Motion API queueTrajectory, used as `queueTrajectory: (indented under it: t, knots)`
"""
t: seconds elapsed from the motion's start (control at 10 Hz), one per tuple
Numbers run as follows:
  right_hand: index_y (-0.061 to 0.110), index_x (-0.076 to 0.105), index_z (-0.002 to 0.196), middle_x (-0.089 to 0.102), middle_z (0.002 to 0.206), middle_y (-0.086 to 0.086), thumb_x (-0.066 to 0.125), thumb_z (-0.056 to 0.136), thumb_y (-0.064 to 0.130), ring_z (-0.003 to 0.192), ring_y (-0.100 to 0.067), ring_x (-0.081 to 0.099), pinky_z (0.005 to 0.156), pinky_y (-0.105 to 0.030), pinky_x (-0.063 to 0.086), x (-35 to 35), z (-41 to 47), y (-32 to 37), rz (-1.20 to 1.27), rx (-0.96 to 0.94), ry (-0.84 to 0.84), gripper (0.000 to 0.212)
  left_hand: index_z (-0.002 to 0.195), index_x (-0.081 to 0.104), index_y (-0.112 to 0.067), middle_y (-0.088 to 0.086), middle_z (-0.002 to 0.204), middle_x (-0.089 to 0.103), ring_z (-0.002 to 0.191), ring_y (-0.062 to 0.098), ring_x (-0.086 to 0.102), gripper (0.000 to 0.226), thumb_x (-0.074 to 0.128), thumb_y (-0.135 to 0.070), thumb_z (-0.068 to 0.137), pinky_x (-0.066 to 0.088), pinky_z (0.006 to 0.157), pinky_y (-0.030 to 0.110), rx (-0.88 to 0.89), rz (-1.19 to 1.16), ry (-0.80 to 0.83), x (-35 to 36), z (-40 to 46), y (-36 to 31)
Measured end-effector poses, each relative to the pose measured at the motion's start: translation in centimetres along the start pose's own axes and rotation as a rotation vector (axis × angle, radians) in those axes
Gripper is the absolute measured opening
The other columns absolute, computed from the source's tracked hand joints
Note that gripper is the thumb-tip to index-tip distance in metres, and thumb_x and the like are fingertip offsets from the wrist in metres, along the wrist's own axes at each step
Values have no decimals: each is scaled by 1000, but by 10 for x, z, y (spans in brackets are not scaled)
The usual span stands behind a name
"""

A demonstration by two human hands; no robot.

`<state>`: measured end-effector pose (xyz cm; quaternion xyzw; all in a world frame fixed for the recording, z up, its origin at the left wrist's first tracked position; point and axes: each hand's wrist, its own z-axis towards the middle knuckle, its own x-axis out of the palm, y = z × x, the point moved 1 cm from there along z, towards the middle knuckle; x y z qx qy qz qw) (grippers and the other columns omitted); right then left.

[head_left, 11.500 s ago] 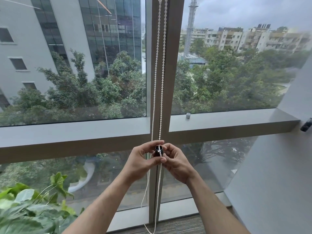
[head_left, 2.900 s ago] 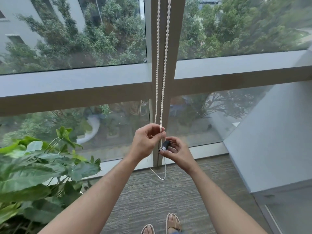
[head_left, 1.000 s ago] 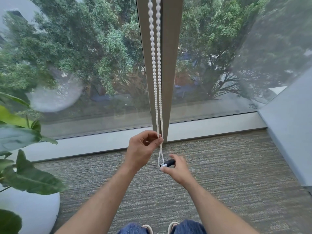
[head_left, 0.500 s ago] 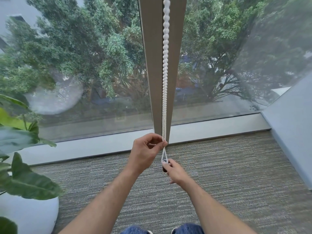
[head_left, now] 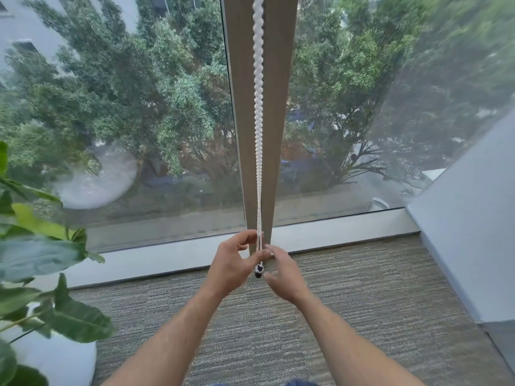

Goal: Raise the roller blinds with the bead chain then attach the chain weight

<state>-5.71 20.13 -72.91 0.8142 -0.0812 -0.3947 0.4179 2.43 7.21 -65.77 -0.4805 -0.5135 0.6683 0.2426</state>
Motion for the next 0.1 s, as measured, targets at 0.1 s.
queueTrajectory:
  t: [0.1]
  knots:
    - [13, 42, 147, 48, 151, -7, 54, 84, 0, 139, -24, 44, 116, -34, 32, -27, -2, 31, -147, -160, -167, 66, 115, 65, -40, -31, 106, 68, 107, -5, 63, 37, 79, -27, 83, 50, 99, 35, -27, 1, -14, -9, 4, -23]
